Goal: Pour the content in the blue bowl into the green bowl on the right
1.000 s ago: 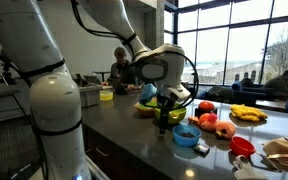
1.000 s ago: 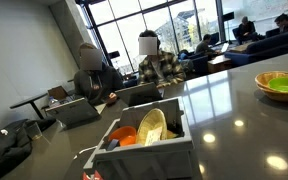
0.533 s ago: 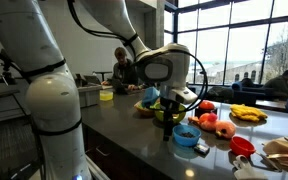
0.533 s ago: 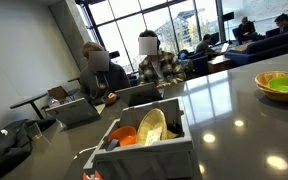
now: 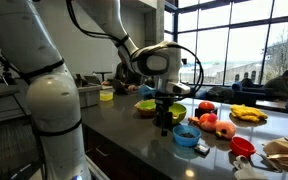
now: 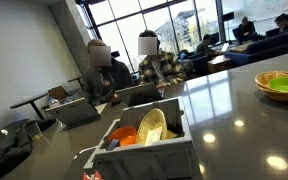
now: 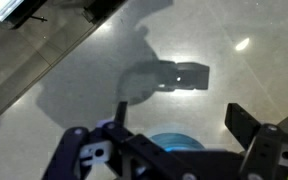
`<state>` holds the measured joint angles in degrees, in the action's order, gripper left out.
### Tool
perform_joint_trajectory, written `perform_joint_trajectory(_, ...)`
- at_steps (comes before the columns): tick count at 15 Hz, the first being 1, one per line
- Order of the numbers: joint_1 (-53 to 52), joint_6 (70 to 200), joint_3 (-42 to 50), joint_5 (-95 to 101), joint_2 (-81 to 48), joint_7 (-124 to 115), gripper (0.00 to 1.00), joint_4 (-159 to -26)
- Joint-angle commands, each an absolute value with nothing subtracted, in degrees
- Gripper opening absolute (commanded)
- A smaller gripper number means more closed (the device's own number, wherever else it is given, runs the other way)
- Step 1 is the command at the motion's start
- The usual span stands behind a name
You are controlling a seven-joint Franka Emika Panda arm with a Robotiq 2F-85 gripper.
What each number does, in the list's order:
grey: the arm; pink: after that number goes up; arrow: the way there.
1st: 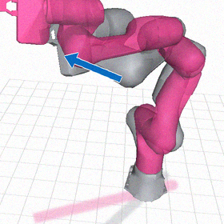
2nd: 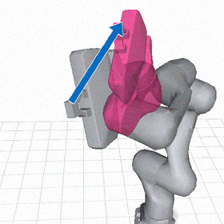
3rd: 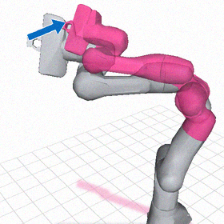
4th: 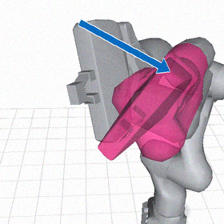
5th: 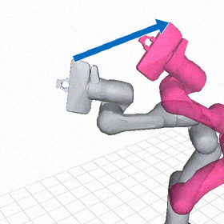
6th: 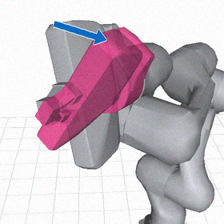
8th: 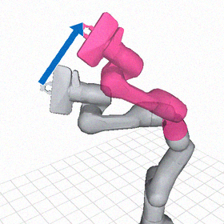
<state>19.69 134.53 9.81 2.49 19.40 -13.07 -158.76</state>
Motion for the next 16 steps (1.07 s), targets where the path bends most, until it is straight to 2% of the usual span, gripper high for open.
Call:
perform_joint_trajectory(1,18.21,132.48,8.32,4.14,21.06,-13.23,1.0,-159.11)
perform_joint_trajectory(8,17.14,137.08,10.54,1.39,20.38,-8.26,1.0,-159.1)
perform_joint_trajectory(16,19.99,131.33,16.84,-3.44,23.35,-3.92,1.0,-159.54)
